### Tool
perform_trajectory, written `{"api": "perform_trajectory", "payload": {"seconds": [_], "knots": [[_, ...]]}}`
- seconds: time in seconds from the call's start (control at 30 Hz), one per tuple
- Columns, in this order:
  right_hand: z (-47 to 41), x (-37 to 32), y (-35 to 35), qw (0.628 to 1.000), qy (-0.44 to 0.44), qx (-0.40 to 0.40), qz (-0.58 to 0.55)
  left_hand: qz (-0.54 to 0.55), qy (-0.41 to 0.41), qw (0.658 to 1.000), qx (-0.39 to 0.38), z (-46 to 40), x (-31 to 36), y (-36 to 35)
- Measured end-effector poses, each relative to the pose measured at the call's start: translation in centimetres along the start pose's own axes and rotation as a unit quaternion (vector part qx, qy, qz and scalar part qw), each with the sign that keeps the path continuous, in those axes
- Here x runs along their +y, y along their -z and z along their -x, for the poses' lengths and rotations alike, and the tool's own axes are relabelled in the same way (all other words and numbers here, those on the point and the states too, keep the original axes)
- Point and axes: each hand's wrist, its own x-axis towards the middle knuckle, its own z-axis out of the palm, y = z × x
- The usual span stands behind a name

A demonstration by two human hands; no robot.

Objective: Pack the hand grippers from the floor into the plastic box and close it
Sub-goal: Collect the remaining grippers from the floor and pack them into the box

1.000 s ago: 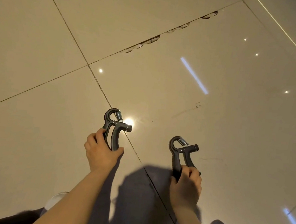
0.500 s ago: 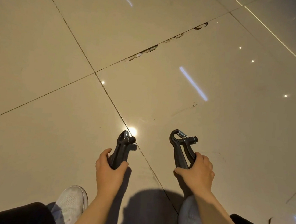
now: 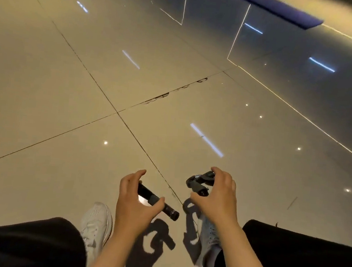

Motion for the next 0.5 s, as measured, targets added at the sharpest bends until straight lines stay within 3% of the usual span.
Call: {"api": "perform_trajectory", "payload": {"seconds": [0.17,0.4,0.5], "knots": [[9.2,-1.0,4.1,0.995,0.090,0.040,0.013,0.031,-0.093,0.995,0.029,7.2,2.4,2.8],[22.3,-1.2,9.9,0.963,0.229,0.130,-0.063,0.111,-0.140,0.979,0.095,19.2,5.7,5.5],[26.6,-1.2,13.6,0.950,0.266,0.143,-0.082,0.110,-0.216,0.966,0.087,23.9,8.5,6.8]]}}
